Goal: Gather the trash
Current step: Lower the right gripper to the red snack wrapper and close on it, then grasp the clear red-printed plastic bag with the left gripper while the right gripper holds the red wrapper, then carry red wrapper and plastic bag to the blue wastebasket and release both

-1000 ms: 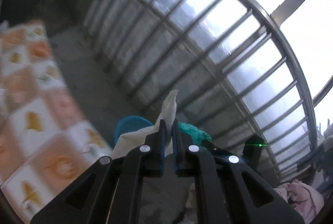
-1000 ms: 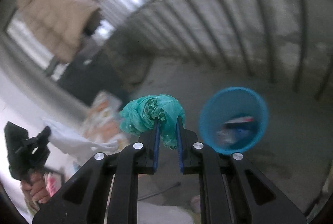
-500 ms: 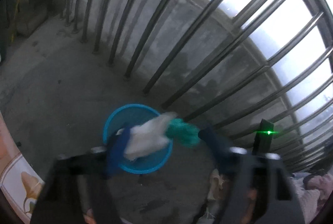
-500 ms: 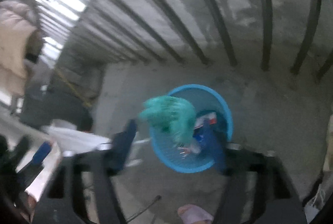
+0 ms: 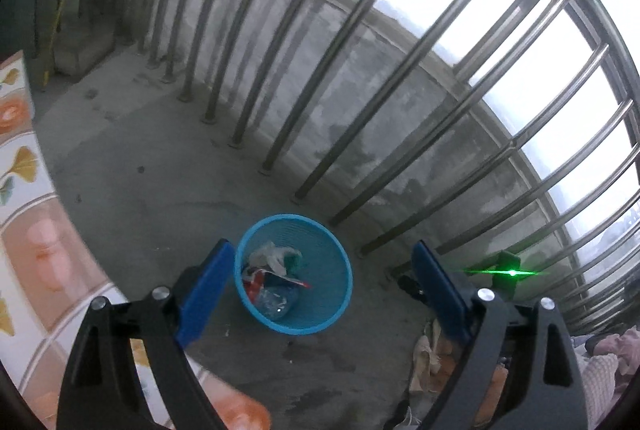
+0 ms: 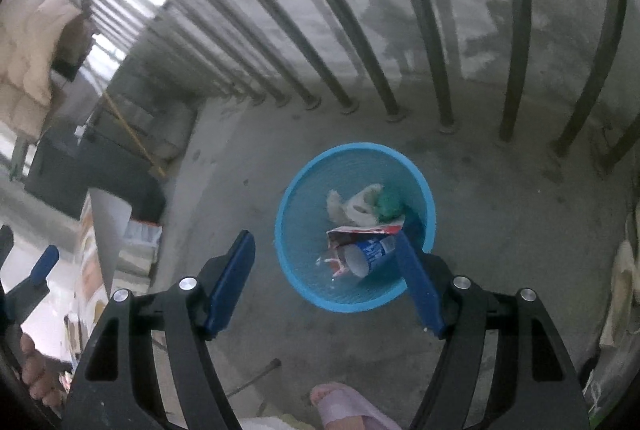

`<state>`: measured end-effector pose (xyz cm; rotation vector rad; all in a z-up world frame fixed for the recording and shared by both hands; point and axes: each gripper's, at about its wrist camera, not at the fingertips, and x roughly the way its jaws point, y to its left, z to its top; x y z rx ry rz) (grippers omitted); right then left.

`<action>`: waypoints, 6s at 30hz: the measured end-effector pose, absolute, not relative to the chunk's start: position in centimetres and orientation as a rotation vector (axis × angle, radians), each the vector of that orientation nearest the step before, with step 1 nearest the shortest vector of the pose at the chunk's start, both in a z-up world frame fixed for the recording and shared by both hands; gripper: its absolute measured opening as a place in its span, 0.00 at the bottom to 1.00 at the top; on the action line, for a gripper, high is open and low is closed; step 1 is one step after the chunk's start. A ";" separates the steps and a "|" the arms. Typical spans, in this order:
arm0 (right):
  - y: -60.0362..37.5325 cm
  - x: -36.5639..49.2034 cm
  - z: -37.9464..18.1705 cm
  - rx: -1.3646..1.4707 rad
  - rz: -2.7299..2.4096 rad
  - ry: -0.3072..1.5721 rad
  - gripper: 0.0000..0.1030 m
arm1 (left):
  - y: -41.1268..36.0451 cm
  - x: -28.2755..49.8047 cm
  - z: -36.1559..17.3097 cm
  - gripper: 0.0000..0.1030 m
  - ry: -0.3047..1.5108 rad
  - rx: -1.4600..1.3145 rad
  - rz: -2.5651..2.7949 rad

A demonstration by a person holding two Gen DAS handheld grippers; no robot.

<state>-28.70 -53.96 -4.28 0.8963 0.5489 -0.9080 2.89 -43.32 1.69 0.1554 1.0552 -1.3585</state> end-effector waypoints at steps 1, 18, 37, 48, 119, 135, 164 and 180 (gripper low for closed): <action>-53.7 -28.6 -4.0 0.886 -0.901 0.550 0.67 | -42.7 3.2 1.9 0.85 1.048 0.149 -1.353; -29.6 -16.1 -0.8 0.488 0.081 0.825 0.59 | -24.5 7.7 6.0 0.85 0.924 0.066 -1.177; -17.7 -10.4 -5.9 0.296 0.278 1.050 0.03 | -9.4 11.6 5.3 0.85 0.903 -0.085 -0.974; -24.2 -11.3 -1.4 0.517 0.236 0.845 0.01 | -3.0 16.1 4.5 0.85 0.796 -0.084 -0.706; -33.9 -9.9 -0.8 0.639 -0.086 0.723 0.02 | -10.1 9.3 5.0 0.47 0.896 0.239 -1.032; -36.3 -10.7 -1.8 0.692 -0.095 0.729 0.02 | -12.4 4.7 0.2 0.64 0.861 0.487 -1.056; -36.0 -11.8 -1.1 0.702 -0.090 0.690 0.02 | -9.6 7.0 1.4 0.12 0.846 0.349 -0.941; -39.6 -17.1 1.9 0.735 -0.190 0.518 0.02 | -12.3 4.7 9.4 0.11 0.685 0.159 -1.056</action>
